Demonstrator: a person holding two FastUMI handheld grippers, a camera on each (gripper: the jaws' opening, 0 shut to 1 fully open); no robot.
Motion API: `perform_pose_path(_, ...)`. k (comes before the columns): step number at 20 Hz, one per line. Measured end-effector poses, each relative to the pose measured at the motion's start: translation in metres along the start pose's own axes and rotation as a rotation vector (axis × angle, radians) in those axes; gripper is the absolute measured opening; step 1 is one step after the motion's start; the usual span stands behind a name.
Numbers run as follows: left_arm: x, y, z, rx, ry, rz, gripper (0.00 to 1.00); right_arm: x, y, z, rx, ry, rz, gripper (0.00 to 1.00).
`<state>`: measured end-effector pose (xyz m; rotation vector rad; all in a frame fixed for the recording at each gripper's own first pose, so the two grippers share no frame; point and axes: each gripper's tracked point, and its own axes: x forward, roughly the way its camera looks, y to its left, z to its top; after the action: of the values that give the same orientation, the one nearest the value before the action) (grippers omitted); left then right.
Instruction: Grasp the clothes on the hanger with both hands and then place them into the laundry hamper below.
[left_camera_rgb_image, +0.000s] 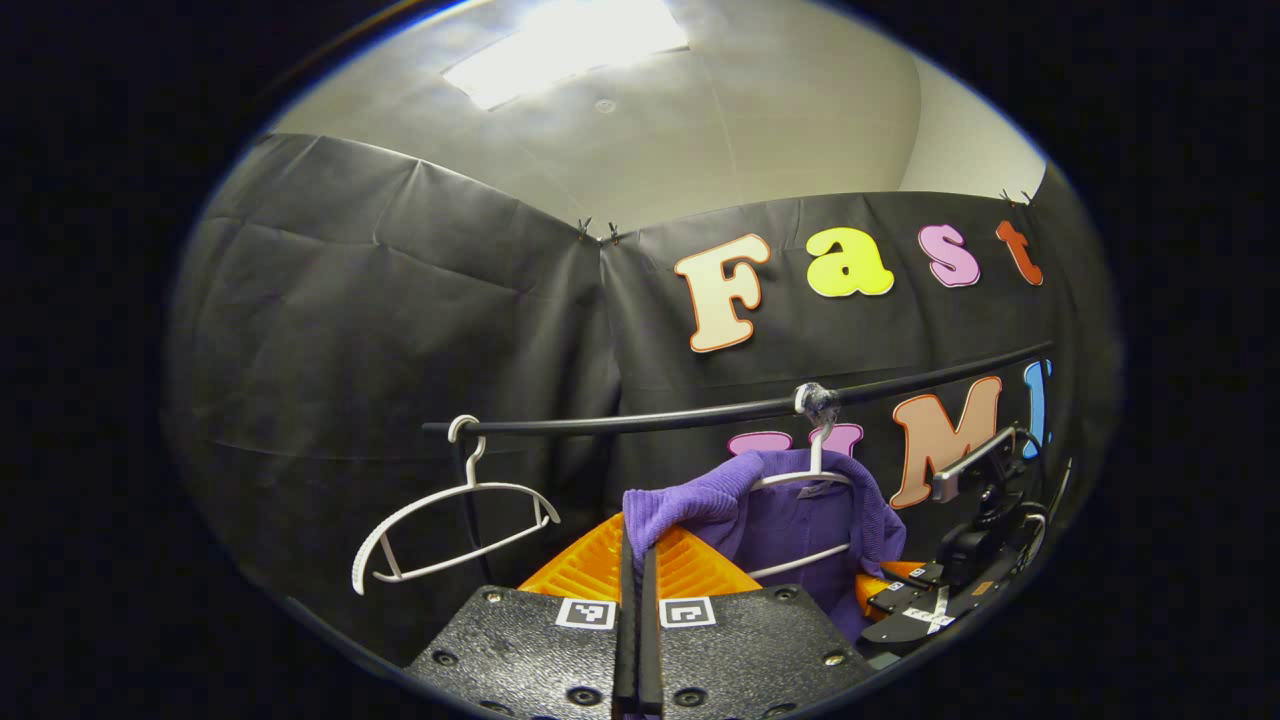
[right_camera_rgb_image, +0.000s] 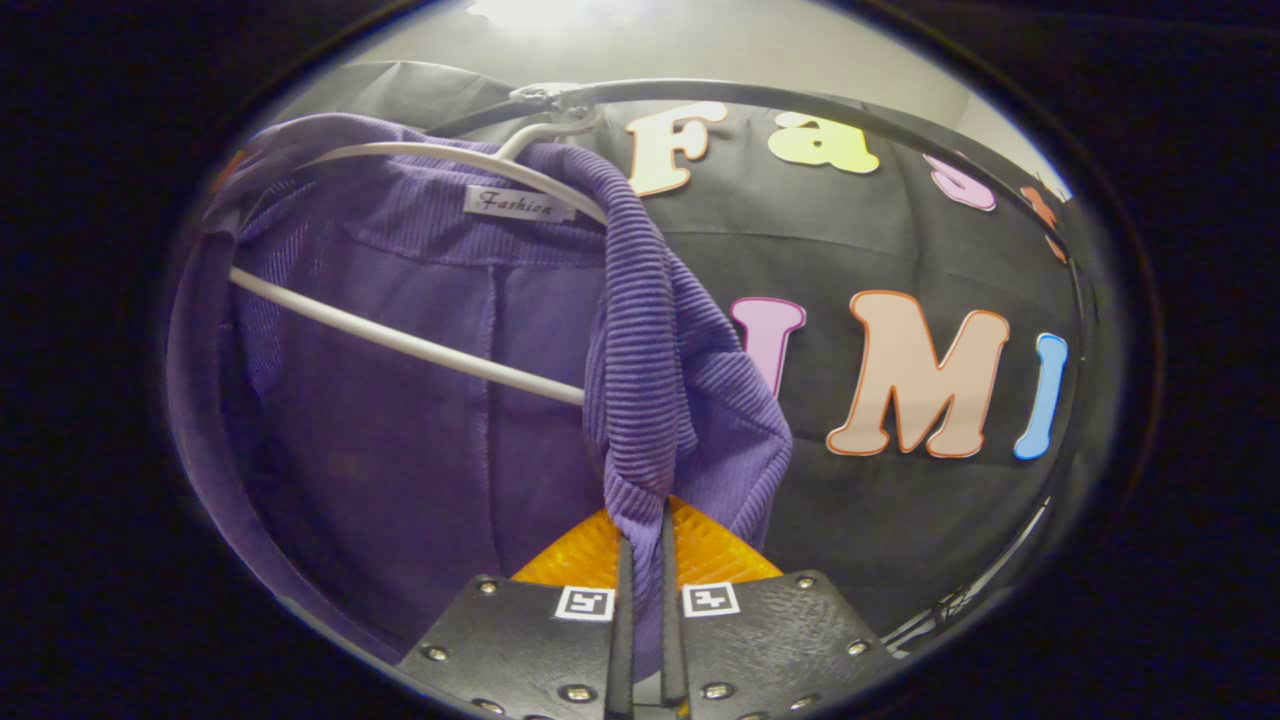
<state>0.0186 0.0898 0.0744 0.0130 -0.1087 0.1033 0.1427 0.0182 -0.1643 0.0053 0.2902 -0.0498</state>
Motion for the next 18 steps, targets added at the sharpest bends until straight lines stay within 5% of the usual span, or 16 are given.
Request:
perform_pose_path(10,0.003,0.012,-0.008,0.0,0.013,0.031,0.02,0.005,-0.069,0.031,-0.075,-0.053,-0.166,0.11)
perform_pose_path(18,0.006,0.016,-0.016,0.006,0.03,0.047,0.02,0.025,-0.101,0.066,-0.13,-0.128,-0.221,0.11)
